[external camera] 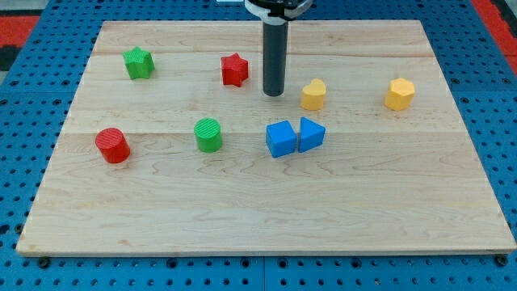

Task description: Place the heart left to the hexagon

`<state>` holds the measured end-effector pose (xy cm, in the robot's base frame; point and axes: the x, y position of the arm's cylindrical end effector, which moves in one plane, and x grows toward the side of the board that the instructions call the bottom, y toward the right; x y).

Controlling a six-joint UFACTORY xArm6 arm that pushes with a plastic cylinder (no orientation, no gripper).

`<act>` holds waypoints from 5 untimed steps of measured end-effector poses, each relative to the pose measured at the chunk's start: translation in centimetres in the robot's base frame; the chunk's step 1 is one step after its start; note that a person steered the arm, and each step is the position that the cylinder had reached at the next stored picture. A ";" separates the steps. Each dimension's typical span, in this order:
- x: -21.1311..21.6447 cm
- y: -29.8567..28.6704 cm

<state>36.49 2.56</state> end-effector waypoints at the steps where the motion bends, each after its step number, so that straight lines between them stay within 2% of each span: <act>1: -0.9 9.6; 2: -0.5 11.5; 3: -0.6 7.5; 5: 4.6 5.4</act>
<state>41.12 7.93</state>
